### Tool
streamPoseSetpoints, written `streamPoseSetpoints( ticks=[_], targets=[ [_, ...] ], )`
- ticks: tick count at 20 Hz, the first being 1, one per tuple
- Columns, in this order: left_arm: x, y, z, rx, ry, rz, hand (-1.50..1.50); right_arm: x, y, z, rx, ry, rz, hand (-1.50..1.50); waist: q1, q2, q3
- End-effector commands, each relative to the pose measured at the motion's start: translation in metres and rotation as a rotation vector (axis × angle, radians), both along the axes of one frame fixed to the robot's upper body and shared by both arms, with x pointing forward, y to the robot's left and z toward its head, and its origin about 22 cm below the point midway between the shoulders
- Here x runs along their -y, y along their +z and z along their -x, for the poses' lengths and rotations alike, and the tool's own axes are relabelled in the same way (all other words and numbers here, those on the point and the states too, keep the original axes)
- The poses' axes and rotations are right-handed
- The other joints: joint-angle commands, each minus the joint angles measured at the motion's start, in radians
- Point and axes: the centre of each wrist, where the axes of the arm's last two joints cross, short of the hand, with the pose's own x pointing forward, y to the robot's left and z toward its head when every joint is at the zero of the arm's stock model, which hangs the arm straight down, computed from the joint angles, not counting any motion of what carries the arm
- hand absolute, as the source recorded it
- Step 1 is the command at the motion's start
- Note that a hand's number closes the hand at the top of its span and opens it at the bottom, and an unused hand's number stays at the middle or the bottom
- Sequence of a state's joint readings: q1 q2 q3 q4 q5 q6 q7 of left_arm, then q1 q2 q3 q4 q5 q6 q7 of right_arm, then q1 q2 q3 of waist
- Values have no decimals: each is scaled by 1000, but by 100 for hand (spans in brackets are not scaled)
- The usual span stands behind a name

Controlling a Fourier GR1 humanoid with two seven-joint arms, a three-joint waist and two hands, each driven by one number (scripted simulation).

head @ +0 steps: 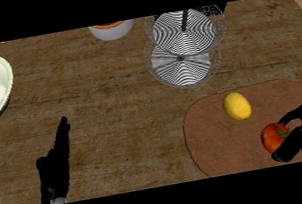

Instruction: Pick the tomato from the cutting board and place it in the tiered basket

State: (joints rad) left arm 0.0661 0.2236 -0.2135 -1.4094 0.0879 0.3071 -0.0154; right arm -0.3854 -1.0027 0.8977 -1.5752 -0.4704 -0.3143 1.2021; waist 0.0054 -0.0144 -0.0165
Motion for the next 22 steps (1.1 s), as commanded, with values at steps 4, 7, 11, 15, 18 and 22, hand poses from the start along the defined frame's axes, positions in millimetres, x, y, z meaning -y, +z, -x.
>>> streamPoseSetpoints(
  ticks=[4,7,11,15,18,22],
  targets=[
    [10,-11,1,-45,8,-6,0,-43,-17,-6,26,-11,148,150,10,16,15],
    [7,-6,-3,-46,-3,-2,0,-69,-11,-6,165,-26,191,150,18,8,9],
    [2,-10,5,-64,17,-9,0,-73,-5,-23,322,-35,247,150,15,-5,4],
    [-1,-6,2,-48,29,-12,0,-83,0,-37,461,-55,253,150,-13,-16,3],
    [-11,-12,9,-88,65,-34,0,-85,30,-57,648,-98,210,150,-49,-33,1],
    [-15,-12,13,-98,79,-25,0,-82,70,-78,849,-121,236,150,-76,-52,-3]
  ],
)
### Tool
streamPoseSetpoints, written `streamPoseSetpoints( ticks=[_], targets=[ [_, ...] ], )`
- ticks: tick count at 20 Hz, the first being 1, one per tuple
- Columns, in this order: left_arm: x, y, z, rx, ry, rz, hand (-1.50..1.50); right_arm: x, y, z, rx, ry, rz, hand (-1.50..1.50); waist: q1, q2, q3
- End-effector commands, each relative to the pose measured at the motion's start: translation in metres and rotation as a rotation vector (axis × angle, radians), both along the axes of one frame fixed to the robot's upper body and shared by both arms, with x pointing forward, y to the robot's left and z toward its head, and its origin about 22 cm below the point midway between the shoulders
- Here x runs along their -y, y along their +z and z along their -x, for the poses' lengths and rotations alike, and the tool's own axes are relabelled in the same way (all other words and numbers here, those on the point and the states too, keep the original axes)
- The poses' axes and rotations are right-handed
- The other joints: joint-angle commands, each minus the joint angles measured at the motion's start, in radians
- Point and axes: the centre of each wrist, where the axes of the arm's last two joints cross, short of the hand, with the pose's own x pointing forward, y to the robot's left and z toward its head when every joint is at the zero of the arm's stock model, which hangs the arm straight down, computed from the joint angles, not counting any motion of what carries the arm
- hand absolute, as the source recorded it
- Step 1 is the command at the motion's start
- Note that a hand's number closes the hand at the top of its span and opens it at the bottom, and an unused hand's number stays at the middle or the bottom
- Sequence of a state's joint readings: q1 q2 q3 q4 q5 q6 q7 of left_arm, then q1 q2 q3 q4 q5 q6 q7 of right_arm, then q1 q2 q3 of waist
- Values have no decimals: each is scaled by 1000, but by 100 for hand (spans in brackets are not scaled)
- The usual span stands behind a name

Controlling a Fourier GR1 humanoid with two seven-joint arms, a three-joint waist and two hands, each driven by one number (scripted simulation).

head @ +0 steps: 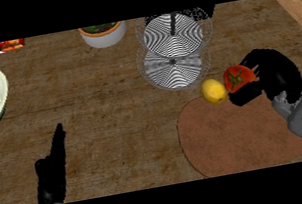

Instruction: Pick the tomato from the cutting board and place it in the tiered basket

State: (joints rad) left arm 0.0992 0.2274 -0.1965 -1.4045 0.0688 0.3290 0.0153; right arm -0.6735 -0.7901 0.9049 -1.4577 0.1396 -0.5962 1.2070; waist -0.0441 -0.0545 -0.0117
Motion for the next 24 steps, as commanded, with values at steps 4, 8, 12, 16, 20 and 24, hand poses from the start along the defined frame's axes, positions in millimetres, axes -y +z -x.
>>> streamPoseSetpoints(
  ticks=[4,8,12,16,20,24],
  targets=[
    [-4,-6,10,-45,42,14,0,-11,76,-30,291,-179,15,150,-33,-22,-10],
    [-3,-10,15,-65,56,14,0,-21,103,-36,345,-169,113,150,-30,-15,-11],
    [-6,-6,11,-50,44,-1,0,-26,135,-46,398,-183,158,150,-35,-8,-8],
    [-8,0,9,-31,41,3,0,-31,152,-57,420,-210,179,150,-25,-1,-5],
    [-8,1,7,-37,32,9,0,-31,172,-71,438,-268,180,150,-19,8,-3],
    [-1,0,7,-26,13,15,0,-32,182,-85,427,-320,201,150,-10,17,0]
  ],
)
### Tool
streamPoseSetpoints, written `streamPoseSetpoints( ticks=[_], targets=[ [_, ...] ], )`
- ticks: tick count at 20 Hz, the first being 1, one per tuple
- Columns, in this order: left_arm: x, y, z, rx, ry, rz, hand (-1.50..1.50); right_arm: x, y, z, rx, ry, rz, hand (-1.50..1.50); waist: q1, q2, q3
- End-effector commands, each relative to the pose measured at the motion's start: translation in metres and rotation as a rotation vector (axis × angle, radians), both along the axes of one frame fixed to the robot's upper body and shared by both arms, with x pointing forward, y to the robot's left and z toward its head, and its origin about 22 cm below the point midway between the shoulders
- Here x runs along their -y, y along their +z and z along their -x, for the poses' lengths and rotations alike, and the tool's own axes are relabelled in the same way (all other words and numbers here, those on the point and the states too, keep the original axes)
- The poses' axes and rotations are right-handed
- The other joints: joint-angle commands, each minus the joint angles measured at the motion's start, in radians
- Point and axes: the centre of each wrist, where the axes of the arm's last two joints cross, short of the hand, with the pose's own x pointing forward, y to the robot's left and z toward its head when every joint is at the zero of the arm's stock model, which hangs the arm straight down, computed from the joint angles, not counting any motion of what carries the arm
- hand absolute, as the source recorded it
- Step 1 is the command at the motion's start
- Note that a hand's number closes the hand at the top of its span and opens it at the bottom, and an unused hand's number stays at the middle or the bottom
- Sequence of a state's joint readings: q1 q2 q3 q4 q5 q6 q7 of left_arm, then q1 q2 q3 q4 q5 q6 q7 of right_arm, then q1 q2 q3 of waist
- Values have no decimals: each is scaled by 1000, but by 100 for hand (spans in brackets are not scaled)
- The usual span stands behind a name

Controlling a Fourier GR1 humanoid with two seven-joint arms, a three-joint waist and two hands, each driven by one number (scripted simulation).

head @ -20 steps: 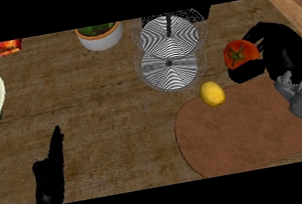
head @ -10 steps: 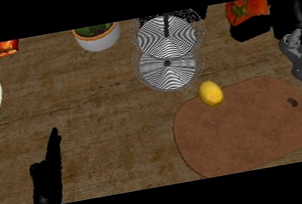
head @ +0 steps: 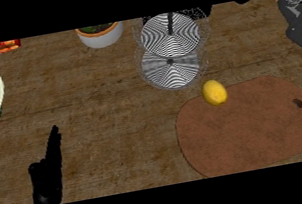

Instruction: Pick the tomato from the cutting board and place it in the tiered basket

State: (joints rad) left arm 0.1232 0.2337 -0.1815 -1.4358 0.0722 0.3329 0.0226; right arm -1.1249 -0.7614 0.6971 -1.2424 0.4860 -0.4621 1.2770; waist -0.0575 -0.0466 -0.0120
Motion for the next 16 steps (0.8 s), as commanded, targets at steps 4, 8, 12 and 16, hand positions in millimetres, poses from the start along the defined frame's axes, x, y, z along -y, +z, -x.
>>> streamPoseSetpoints(
  ticks=[4,8,12,16],
  targets=[
    [0,-5,4,-40,-16,12,0,-25,21,-21,-101,-209,-96,150,19,14,2],
    [2,-3,-3,-18,-32,21,0,-47,25,-32,-140,-221,-86,150,39,26,4],
    [17,2,-9,5,-37,31,0,-67,-4,-45,-180,-241,-77,150,46,33,7],
    [17,-1,-9,-11,-54,26,0,-75,-10,-57,-213,-290,-89,150,55,39,8]
  ],
)
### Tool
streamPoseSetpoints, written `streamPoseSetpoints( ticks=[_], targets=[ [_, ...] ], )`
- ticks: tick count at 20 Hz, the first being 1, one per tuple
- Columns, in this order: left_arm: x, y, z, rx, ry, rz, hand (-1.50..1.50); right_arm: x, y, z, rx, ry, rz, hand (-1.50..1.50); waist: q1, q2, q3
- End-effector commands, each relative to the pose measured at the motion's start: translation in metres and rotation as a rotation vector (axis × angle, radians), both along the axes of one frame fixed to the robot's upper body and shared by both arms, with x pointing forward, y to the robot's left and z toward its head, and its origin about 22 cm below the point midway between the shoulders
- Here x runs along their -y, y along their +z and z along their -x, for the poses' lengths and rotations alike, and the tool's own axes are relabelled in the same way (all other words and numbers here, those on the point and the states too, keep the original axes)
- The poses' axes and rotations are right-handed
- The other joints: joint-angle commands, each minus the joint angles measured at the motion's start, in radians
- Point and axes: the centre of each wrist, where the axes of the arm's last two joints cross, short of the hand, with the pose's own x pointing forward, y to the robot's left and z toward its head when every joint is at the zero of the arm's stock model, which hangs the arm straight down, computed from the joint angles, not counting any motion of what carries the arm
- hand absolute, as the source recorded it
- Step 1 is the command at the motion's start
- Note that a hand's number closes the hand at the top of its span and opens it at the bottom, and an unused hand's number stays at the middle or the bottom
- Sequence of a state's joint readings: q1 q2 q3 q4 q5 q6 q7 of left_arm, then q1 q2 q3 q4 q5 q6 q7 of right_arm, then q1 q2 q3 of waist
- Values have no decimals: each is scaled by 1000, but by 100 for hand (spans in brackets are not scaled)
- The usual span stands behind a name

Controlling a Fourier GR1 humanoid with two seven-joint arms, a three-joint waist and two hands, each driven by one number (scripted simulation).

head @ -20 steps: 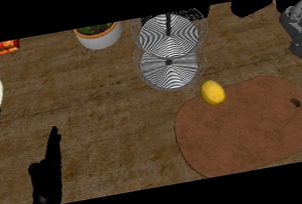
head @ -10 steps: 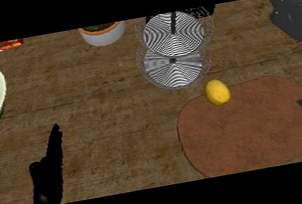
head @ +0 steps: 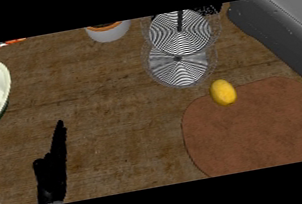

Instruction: Pick the tomato from the cutting board and place it in the tiered basket

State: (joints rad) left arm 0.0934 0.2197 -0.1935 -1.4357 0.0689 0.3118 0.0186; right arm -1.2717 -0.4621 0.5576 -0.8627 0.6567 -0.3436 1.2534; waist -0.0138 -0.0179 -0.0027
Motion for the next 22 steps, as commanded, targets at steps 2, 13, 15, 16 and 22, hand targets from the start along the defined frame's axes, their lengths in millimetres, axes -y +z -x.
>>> streamPoseSetpoints(
  ticks=[2,13,15,16,22],
  targets=[
    [6,-7,1,-42,-4,5,0,-16,-25,-14,-119,-249,-95,150,7,10,-1],
    [0,-7,0,-33,0,31,0,-10,-47,-19,47,-236,-451,-150,9,18,3],
    [-2,-5,-4,-27,5,1,0,-18,-47,-16,89,-214,-499,-150,3,15,3],
    [5,-4,-8,-16,2,8,0,-12,-50,-16,158,-193,-513,-150,1,17,4],
    [8,-5,1,-51,-2,36,0,-1,-55,-14,391,-175,-586,-150,0,10,3]
  ],
)
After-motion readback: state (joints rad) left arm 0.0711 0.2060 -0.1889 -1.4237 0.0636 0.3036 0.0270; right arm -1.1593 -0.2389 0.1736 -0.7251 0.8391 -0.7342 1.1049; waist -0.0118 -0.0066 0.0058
